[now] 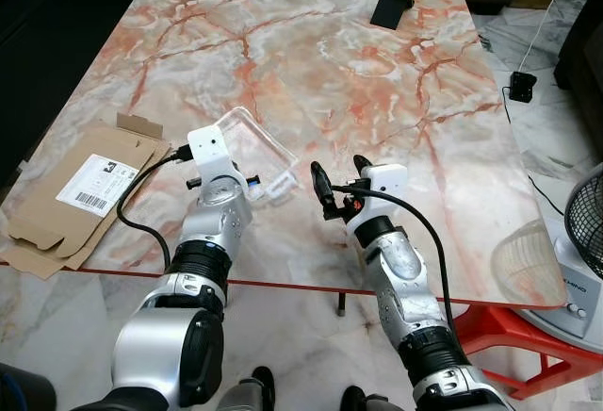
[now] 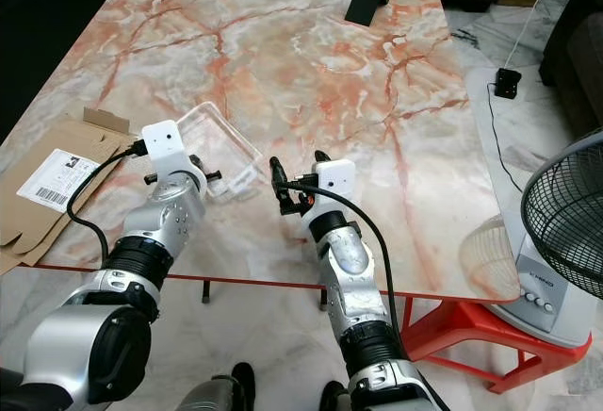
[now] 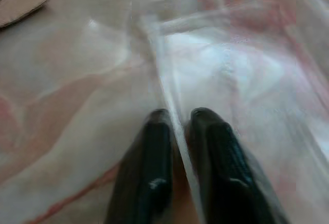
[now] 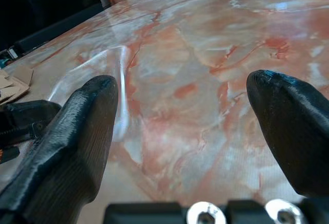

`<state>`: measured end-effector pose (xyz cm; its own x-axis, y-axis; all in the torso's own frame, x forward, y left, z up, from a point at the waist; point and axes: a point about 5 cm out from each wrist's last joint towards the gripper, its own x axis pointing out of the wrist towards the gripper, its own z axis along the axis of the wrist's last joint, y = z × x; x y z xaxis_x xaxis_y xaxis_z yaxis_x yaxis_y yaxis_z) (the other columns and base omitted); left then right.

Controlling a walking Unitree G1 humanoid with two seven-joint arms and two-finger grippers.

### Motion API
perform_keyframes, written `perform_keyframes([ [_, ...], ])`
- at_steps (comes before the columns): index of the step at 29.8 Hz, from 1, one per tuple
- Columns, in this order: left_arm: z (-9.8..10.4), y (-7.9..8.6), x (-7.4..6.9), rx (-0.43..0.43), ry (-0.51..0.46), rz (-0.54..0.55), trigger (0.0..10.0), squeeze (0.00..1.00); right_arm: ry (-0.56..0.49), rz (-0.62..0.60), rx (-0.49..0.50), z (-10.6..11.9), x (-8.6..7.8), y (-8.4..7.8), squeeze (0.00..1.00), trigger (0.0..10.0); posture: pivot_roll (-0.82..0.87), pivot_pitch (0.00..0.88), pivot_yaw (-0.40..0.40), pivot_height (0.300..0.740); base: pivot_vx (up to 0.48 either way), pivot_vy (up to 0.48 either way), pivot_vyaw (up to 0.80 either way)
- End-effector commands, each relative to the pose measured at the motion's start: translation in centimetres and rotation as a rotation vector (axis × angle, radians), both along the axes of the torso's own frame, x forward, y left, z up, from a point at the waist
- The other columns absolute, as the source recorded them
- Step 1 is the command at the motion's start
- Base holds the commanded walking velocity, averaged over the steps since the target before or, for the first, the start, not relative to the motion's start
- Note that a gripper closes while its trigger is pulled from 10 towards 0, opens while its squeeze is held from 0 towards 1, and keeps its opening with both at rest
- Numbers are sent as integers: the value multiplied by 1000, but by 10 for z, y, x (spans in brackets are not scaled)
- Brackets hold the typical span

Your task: Picking trash to rubbish bin

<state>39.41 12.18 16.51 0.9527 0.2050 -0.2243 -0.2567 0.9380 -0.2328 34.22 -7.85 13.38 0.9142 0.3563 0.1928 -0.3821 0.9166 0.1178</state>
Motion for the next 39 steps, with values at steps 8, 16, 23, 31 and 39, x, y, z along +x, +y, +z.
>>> perform_keyframes([
  [8,-10,-4,-14,16,-81,-55,0,0,-8,-3,-1,5,4,2,0,10000,118,192,41,740,0,0,0],
  [16,-4,10,-24,95,-208,-31,0,0,-48,-34,8,16,10,-2,0,10000,120,161,25,740,0,0,0],
  [23,21,13,-33,309,-438,-97,10000,0,-108,-121,41,34,16,-13,0,10000,110,130,17,740,0,0,0],
  [31,26,25,-39,385,-506,-51,10000,0,-162,-166,60,49,21,-23,0,10000,110,113,-3,740,0,0,0],
  [39,28,30,-42,471,-542,-46,10000,0,-178,-176,55,53,23,-27,0,10000,109,106,-17,740,0,0,0],
])
